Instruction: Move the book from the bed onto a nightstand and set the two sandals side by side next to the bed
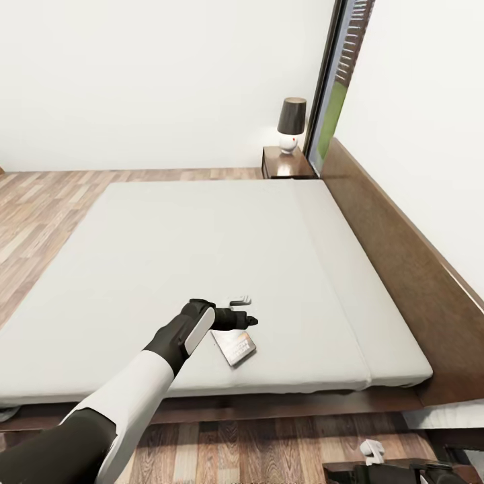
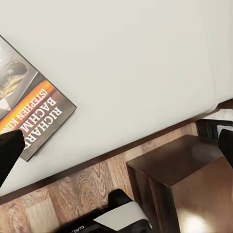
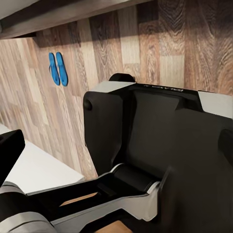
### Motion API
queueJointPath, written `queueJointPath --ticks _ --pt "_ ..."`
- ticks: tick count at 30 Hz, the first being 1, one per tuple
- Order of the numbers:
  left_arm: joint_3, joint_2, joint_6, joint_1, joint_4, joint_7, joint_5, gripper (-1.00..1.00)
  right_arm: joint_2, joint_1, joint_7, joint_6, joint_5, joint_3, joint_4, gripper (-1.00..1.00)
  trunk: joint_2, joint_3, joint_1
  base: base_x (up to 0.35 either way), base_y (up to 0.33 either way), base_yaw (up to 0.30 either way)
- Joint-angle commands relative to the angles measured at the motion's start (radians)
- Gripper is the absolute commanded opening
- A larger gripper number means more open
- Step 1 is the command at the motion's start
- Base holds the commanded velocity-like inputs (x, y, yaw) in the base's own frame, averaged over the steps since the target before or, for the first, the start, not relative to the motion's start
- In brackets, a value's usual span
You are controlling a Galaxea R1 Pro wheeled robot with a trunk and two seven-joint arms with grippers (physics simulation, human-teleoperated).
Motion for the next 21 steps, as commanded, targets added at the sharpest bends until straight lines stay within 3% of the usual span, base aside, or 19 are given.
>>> queueJointPath --ticks 1,21 --pt "0.0 0.0 0.004 -0.001 0.0 -0.004 -0.005 1.0 0.0 0.0 0.002 0.01 -0.008 0.0 0.0 1.0 -0.002 -0.003 0.0 0.0 0.0 0.0" --pt "0.0 0.0 0.004 -0.001 0.0 -0.005 -0.005 1.0 0.0 0.0 0.002 0.01 -0.008 0.0 0.0 1.0 -0.002 -0.035 0.0 0.0 0.0 0.0"
